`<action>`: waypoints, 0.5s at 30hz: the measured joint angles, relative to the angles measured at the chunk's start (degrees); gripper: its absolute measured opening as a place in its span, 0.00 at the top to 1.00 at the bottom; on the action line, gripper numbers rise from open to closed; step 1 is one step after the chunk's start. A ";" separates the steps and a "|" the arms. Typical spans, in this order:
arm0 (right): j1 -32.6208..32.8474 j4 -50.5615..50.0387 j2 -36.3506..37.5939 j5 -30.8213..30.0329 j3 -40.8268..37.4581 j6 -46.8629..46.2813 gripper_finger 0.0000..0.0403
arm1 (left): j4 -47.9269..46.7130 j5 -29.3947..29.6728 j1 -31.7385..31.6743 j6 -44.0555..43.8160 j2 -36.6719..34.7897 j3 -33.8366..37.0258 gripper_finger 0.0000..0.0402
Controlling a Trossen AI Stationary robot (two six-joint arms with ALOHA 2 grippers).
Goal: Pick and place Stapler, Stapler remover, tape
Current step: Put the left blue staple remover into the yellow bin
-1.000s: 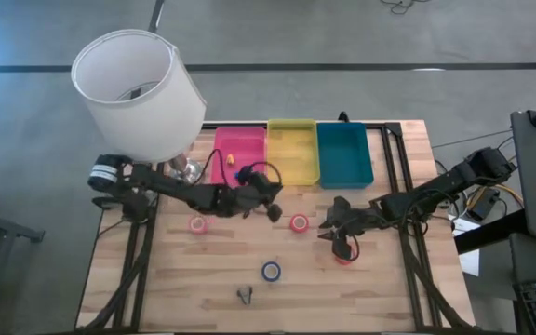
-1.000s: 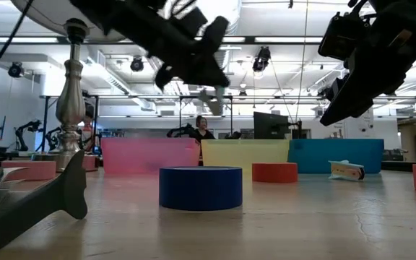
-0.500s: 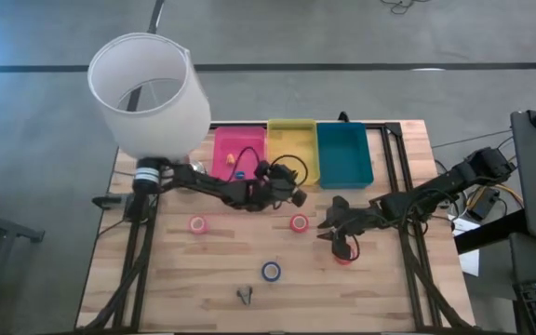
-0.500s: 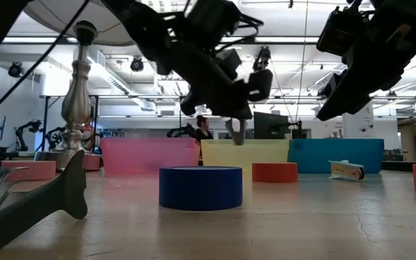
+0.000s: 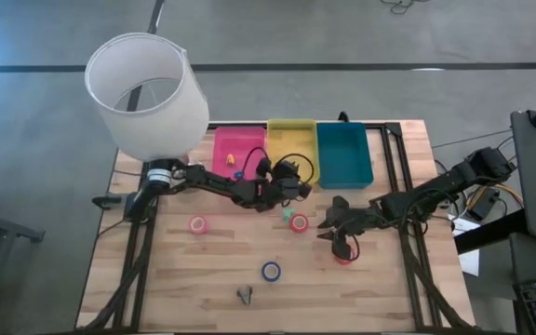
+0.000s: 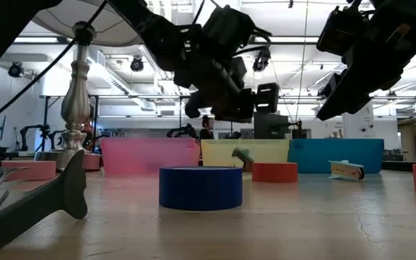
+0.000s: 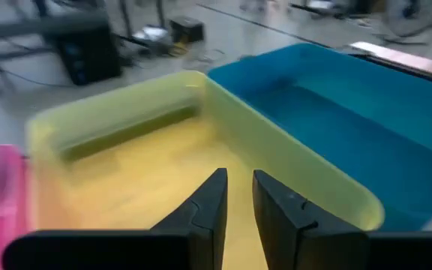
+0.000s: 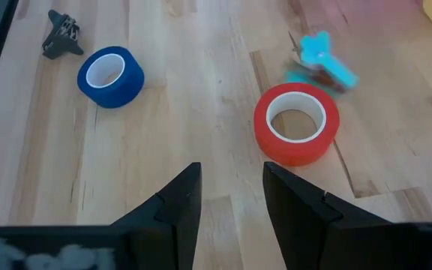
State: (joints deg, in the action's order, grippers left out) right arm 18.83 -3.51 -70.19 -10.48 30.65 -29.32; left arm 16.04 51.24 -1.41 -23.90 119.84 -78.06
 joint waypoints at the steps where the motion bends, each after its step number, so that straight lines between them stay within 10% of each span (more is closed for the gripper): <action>1: 0.00 0.02 0.00 -0.02 0.00 0.07 0.66 | -0.05 -1.91 0.14 -0.01 -0.40 0.00 0.83; 15: -0.13 18.35 -8.05 -10.47 0.05 18.21 0.65 | -7.31 -5.37 12.94 3.32 -10.66 0.52 0.84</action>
State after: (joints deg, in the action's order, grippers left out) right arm 18.70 14.84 -78.24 -20.95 30.70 -11.11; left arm 8.73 45.87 11.53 -20.58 109.18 -77.54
